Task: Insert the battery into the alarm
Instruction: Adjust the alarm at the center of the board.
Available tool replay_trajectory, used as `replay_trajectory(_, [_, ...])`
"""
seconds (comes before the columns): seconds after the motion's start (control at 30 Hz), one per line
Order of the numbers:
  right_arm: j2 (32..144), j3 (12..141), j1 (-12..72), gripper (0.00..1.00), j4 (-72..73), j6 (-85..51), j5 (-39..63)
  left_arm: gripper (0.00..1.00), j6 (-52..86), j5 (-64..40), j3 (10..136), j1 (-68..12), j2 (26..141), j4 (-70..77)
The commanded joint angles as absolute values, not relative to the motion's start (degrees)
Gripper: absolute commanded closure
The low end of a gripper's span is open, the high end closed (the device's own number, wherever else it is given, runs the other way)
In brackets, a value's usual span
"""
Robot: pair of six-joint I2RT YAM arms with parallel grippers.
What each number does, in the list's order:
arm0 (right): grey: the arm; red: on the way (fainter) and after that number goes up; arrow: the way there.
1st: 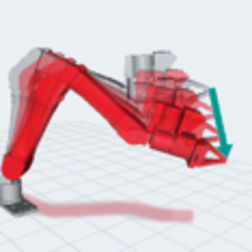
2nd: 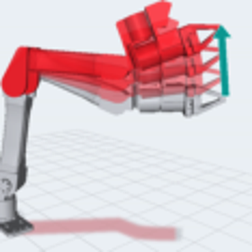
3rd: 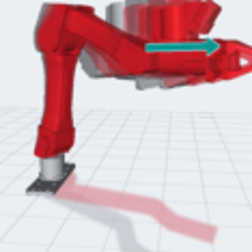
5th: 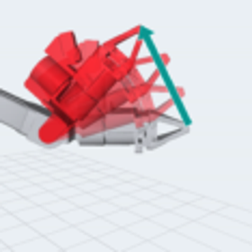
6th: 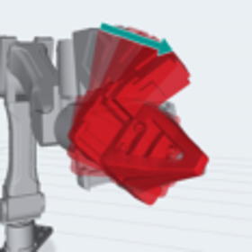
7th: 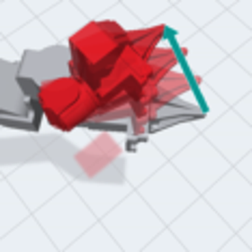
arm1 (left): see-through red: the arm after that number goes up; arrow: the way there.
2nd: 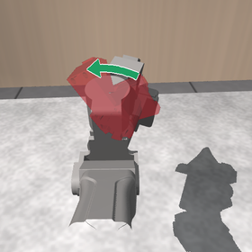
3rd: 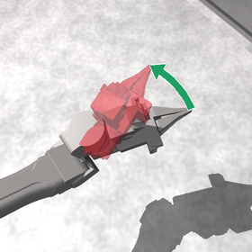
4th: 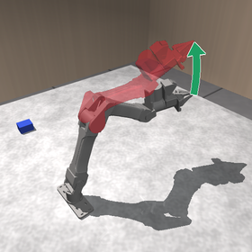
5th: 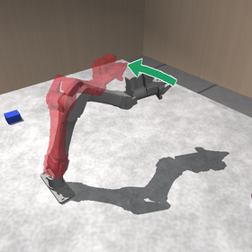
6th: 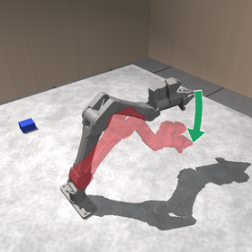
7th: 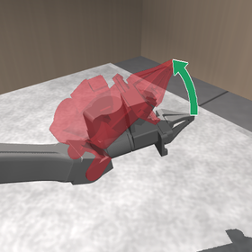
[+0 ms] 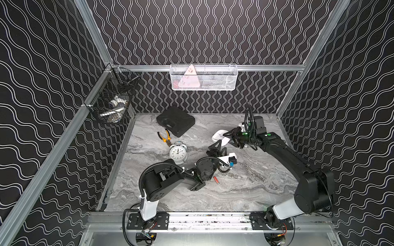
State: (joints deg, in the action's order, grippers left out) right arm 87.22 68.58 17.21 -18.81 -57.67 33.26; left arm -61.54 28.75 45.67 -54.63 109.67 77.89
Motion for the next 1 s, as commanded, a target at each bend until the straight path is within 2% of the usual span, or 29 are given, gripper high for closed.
replay_trajectory(0.0, [86.83, 68.40, 17.18, 0.62, -15.71, -58.19, 33.60, 0.23, -60.50, 29.20, 45.55, -55.60, 109.59, 79.66])
replay_trajectory(0.27, [88.51, 67.54, 15.97, 0.61, -15.46, -56.83, 31.83, 0.01, -53.52, 32.76, 41.22, -60.53, 105.52, 77.07])
replay_trajectory(0.43, [90.45, 67.63, 14.75, 0.61, -16.45, -54.62, 30.15, 0.01, -44.23, 33.14, 36.64, -63.24, 97.72, 68.56])
replay_trajectory(0.67, [94.97, 68.07, 14.04, 0.59, -17.84, -50.27, 34.18, 0.01, -26.08, 31.69, 28.15, -62.79, 85.27, 58.24])
replay_trajectory(0.8, [96.20, 66.60, 14.07, 0.57, -16.58, -47.70, 36.03, 0.01, -14.20, 27.29, 25.62, -58.04, 78.32, 53.13])
replay_trajectory(0.97, [98.20, 65.22, 14.28, 0.56, -16.48, -44.57, 39.01, 0.01, 2.97, 20.92, 28.42, -48.72, 73.04, 41.27])
